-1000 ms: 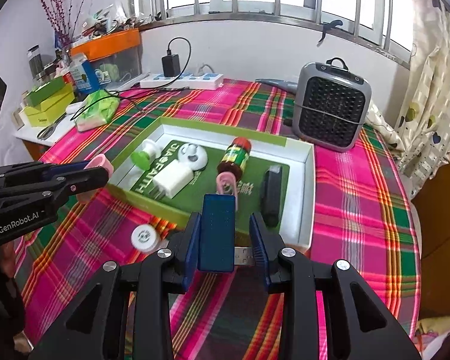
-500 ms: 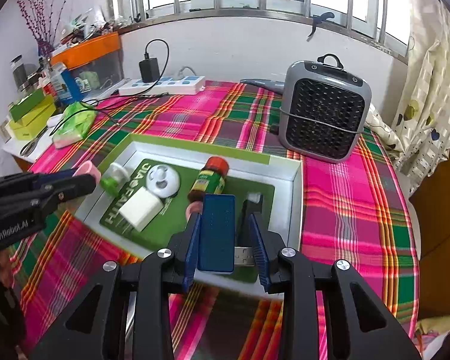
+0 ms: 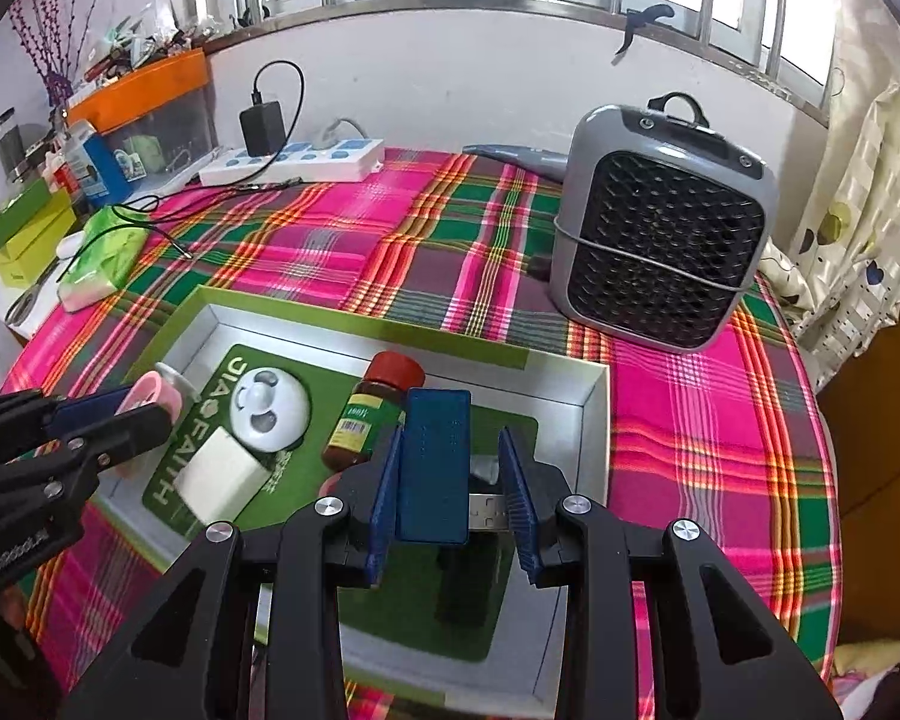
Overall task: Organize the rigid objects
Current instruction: 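Carry the blue USB stick and pink clip over the green tray, then lower the USB stick and pink clip into the tray and open both tools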
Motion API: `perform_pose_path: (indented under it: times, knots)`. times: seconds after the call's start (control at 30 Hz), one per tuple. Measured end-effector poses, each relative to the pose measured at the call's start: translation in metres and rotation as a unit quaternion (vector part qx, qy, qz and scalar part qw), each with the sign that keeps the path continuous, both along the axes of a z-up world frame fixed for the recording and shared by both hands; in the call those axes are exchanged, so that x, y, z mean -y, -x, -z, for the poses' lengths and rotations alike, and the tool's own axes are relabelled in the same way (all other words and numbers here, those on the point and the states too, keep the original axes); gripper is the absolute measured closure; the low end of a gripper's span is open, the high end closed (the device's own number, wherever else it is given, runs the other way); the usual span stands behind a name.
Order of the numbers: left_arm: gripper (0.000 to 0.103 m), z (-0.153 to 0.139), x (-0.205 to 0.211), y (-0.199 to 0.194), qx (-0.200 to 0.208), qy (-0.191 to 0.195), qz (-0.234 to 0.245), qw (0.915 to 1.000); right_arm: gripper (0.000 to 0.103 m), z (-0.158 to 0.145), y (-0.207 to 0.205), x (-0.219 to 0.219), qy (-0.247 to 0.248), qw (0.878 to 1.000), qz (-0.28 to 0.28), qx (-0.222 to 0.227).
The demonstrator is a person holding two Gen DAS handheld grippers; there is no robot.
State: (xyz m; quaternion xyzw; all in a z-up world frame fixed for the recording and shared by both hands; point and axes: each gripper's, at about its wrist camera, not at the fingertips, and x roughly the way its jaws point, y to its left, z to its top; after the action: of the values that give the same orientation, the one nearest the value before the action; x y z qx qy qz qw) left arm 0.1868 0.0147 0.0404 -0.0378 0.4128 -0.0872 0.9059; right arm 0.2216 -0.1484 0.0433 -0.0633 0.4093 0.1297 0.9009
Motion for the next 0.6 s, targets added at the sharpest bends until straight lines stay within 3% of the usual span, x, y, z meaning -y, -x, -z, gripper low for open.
perform_pose_path:
  times: [0.6]
  knots:
    - [0.080, 0.014, 0.008, -0.016, -0.021, -0.005, 0.006, 0.9997, 0.069, 0.011, -0.021, -0.012, 0.023, 1.000, -0.011, -0.007]
